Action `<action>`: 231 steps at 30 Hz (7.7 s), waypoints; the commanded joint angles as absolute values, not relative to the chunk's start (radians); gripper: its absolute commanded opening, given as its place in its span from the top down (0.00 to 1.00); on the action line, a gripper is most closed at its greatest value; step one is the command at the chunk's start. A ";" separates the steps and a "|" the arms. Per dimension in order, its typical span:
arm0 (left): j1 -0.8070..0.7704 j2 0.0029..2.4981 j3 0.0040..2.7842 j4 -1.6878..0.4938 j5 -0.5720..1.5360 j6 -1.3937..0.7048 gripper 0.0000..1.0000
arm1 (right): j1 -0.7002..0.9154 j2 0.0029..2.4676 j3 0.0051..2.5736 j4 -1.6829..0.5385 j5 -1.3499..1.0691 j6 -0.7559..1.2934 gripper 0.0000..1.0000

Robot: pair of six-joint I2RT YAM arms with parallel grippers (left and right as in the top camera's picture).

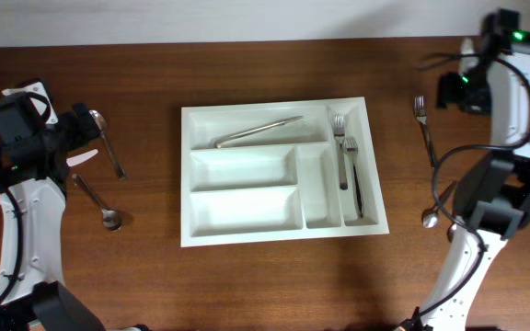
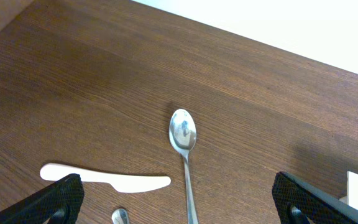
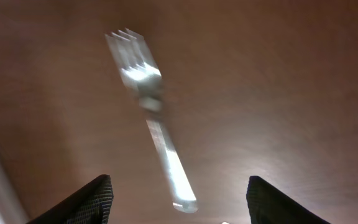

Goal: Pack container
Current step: 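Move the right gripper right and grasp a third silver fork, then carry the fork over the tray and lower it into the right slot, then swing the right gripper back to the spoons right of the tray, then lower the right gripper and close it on a plain silver spoon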

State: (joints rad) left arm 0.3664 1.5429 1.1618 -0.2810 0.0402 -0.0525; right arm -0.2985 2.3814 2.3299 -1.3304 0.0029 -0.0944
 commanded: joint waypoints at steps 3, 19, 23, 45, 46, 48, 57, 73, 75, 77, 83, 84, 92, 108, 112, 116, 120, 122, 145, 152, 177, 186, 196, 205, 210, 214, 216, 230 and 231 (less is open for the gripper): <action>0.372 1.548 1.181 -0.279 0.033 -0.052 0.01 | -0.328 2.363 2.229 -1.284 -0.032 -0.174 0.30; 0.372 1.548 1.181 -0.279 0.033 -0.052 0.01 | -0.309 2.365 2.037 -1.084 -0.148 -0.324 0.41; 0.372 1.548 1.181 -0.279 0.033 -0.052 0.01 | -0.294 2.368 1.994 -1.030 -0.147 -0.336 0.42; 0.372 1.548 1.181 -0.279 0.033 -0.052 0.01 | -0.276 2.444 1.993 -0.989 -0.147 -0.297 0.74; 0.372 1.548 1.181 -0.279 0.033 -0.052 0.01 | -0.276 2.444 1.993 -0.988 -0.147 -0.292 0.80; 0.372 1.548 1.181 -0.279 0.033 -0.052 0.01 | -0.276 2.444 1.993 -0.986 -0.147 -0.275 0.92; 0.372 1.548 1.181 -0.279 0.033 -0.052 0.01 | -0.276 2.441 2.002 -1.017 -0.147 -0.215 0.96; 0.372 1.548 1.181 -0.279 0.033 -0.052 0.01 | -0.230 2.291 2.357 -1.372 -0.205 -0.048 0.96; 0.372 1.548 1.181 -0.279 0.033 -0.052 0.01 | -0.207 2.247 2.364 -1.399 -0.200 -0.035 0.96; 0.372 1.548 1.181 -0.279 0.033 -0.052 0.01 | -0.179 2.213 2.364 -1.433 -0.199 -0.017 0.96; 0.372 1.548 1.181 -0.279 0.033 -0.052 0.01 | -0.058 2.196 2.358 -1.562 -0.199 -0.005 0.96; 0.372 1.548 1.181 -0.279 0.033 -0.052 0.01 | -0.035 2.196 2.353 -1.566 -0.199 -0.004 0.96; 0.372 1.548 1.181 -0.279 0.033 -0.052 0.01 | 0.134 2.199 2.220 -1.443 -0.077 0.084 0.96; 0.372 1.548 1.181 -0.279 0.033 -0.052 0.01 | 0.163 2.201 1.893 -1.224 -0.033 0.155 0.96; 0.372 1.548 1.181 -0.279 0.033 -0.052 0.01 | 0.163 2.201 1.859 -1.211 -0.033 0.155 0.96; 0.372 1.548 1.181 -0.279 0.033 -0.052 0.01 | 0.163 2.201 1.854 -1.188 -0.032 0.138 0.73; 0.372 1.548 1.181 -0.279 0.033 -0.052 0.01 | 0.162 2.195 1.887 -1.172 0.010 0.070 0.56; 0.372 1.548 1.181 -0.279 0.033 -0.052 0.01 | 0.162 2.184 1.920 -1.173 0.069 0.038 0.51; 0.372 1.548 1.181 -0.279 0.033 -0.052 0.01 | 0.041 1.943 2.379 -1.194 0.214 -0.324 0.31; 0.372 1.548 1.181 -0.279 0.033 -0.052 0.01 | -0.272 1.812 2.373 -1.368 0.062 -0.056 0.39; 0.372 1.548 1.181 -0.279 0.033 -0.052 0.01 | -0.436 1.839 1.812 -1.314 0.034 0.240 0.42; 0.372 1.548 1.181 -0.279 0.033 -0.052 0.01 | -0.383 1.716 1.758 -1.263 0.033 0.214 0.36; 0.372 1.548 1.181 -0.279 0.033 -0.052 0.01 | -0.310 1.466 1.320 -1.005 0.113 0.394 0.36; 0.372 1.548 1.181 -0.279 0.033 -0.052 0.01 | -0.349 1.610 1.160 -0.951 0.091 0.495 0.35; 0.372 1.548 1.181 -0.279 0.033 -0.052 0.01 | -0.349 1.715 1.159 -0.914 0.139 0.495 0.44; 0.372 1.548 1.181 -0.279 0.033 -0.052 0.01 | -0.349 1.807 1.159 -0.892 0.126 0.496 0.47; 0.372 1.548 1.181 -0.279 0.033 -0.052 0.01 | -0.350 1.839 1.159 -0.875 0.113 0.496 0.53; 0.372 1.548 1.181 -0.279 0.033 -0.052 0.01 | -0.350 1.882 1.159 -0.810 0.083 0.507 0.59; 0.372 1.548 1.181 -0.279 0.033 -0.052 0.01 | -0.350 1.887 1.159 -0.808 0.082 0.509 0.59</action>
